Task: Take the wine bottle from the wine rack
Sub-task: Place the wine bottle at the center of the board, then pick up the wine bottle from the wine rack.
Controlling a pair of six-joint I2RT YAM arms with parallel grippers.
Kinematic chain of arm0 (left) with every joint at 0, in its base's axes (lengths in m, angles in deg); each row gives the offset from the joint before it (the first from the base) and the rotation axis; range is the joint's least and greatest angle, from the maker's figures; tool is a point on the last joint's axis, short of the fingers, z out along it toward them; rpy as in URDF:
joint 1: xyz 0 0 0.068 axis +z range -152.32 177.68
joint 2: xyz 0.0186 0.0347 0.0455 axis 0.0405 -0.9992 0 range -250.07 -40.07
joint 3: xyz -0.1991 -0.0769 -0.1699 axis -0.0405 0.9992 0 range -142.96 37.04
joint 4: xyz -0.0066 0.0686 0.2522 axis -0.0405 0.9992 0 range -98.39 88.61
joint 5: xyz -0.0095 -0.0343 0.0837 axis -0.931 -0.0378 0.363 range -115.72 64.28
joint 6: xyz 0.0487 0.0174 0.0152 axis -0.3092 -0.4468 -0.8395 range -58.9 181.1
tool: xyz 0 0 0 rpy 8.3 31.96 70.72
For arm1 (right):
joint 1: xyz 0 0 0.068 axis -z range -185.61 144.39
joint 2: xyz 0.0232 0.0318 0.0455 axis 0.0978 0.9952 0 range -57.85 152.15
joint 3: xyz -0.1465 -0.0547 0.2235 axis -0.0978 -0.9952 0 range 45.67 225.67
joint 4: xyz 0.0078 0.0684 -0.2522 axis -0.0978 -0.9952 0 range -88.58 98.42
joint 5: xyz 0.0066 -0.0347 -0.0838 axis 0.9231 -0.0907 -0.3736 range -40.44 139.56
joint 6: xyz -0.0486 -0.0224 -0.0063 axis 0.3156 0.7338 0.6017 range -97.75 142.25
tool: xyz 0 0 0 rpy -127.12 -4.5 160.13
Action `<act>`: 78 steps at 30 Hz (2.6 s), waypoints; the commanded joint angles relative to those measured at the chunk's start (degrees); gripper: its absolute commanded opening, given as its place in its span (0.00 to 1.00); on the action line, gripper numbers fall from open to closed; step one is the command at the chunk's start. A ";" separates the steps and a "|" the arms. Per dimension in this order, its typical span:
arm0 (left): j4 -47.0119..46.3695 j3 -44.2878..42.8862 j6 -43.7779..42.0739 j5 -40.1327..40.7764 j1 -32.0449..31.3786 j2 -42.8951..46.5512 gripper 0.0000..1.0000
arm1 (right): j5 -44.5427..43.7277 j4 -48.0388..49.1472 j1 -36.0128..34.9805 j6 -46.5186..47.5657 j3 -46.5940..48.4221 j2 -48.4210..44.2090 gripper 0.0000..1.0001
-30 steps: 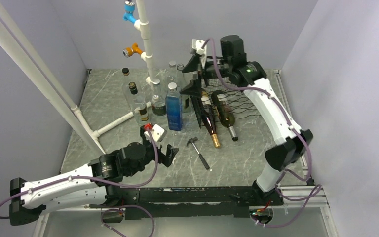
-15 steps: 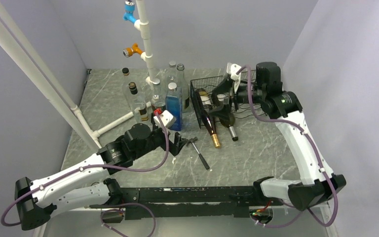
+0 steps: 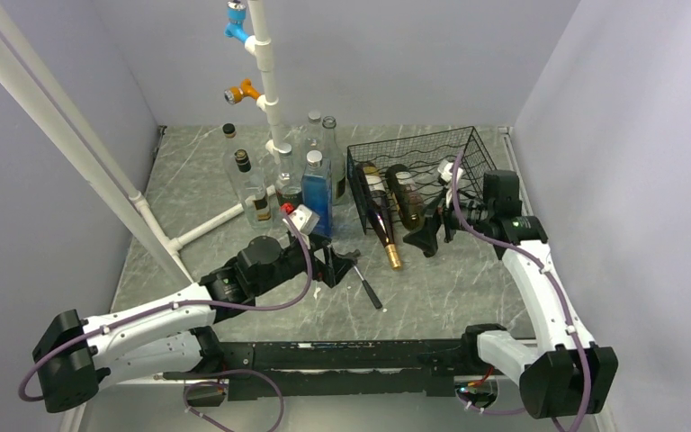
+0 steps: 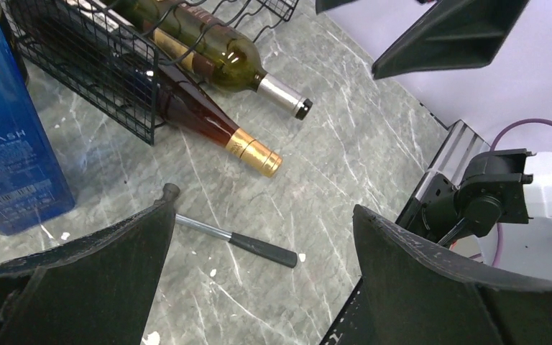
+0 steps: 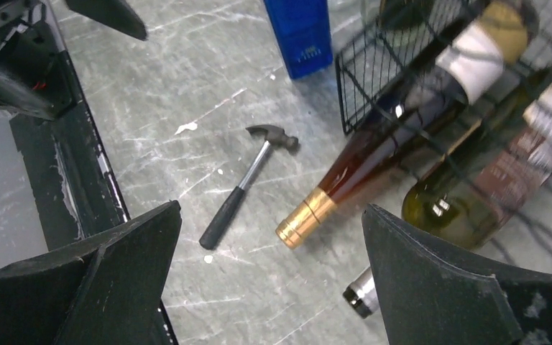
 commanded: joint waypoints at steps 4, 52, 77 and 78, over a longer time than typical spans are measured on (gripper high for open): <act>-7.46 2.96 5.89 1.29 0.21 -0.80 0.99 | -4.98 8.36 2.63 -7.24 -8.25 0.93 1.00; -9.73 11.64 7.69 7.68 0.44 2.74 0.99 | -35.87 19.41 -2.64 -15.63 -11.34 13.61 0.88; -10.17 12.95 8.16 8.01 0.61 3.14 0.99 | -42.99 23.56 -8.34 -18.36 -7.56 24.48 0.66; -10.09 13.03 8.21 7.99 0.65 3.17 0.99 | -42.89 23.49 -8.34 -18.49 -7.37 24.86 0.65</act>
